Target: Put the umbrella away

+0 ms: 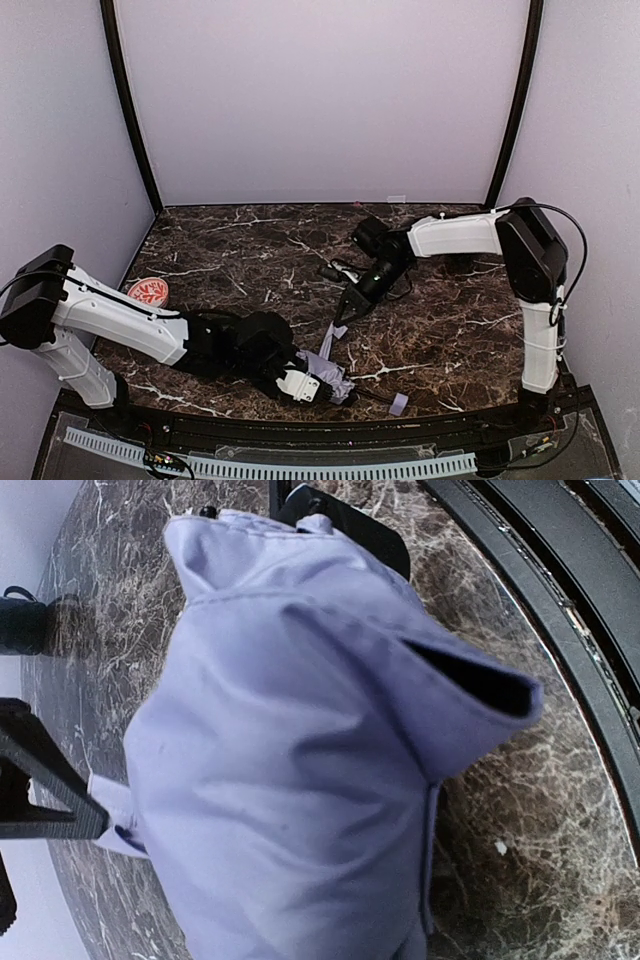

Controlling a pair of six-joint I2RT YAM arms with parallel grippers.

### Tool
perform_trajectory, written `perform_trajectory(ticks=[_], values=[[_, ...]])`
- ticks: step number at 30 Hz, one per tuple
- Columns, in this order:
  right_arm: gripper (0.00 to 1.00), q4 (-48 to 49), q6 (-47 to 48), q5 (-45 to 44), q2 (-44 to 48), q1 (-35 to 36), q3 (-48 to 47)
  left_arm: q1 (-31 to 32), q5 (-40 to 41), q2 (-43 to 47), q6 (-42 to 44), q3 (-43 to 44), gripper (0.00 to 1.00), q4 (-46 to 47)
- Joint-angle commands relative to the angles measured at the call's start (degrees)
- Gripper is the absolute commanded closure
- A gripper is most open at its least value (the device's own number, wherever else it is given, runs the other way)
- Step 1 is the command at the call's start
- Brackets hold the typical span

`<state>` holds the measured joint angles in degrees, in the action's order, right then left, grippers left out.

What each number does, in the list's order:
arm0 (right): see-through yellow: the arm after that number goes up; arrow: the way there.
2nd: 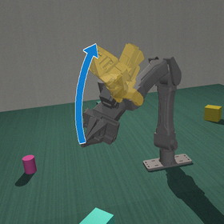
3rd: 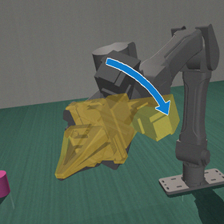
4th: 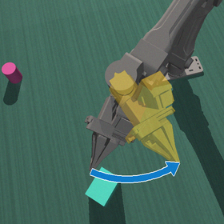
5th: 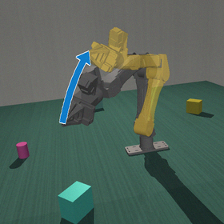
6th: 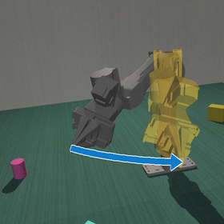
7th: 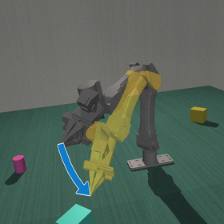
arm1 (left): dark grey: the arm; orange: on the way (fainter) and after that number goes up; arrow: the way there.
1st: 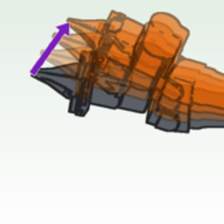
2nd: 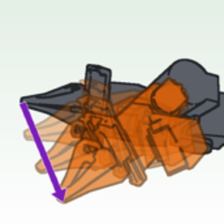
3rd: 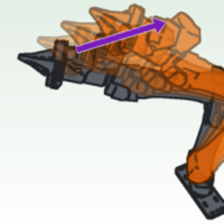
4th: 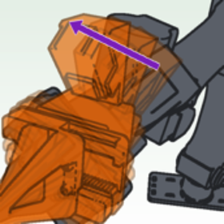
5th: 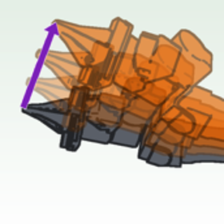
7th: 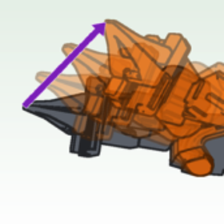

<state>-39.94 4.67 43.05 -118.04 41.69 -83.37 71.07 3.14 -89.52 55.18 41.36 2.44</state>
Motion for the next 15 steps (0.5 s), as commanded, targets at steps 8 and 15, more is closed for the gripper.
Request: perform_trajectory(ticks=[8,15], values=[[1.00,14.4,-14.6,3.2,7.2,-5.5,-5.3,3.4,-5.7,-5.0,-5.6,1.5,1.00,-18.4],[1.00,10.6,-15.1,3.7,11.1,-5.7,-1.6,2.2,-8.3,-9.7,-15.1,4.1,1.00,-18.5]])
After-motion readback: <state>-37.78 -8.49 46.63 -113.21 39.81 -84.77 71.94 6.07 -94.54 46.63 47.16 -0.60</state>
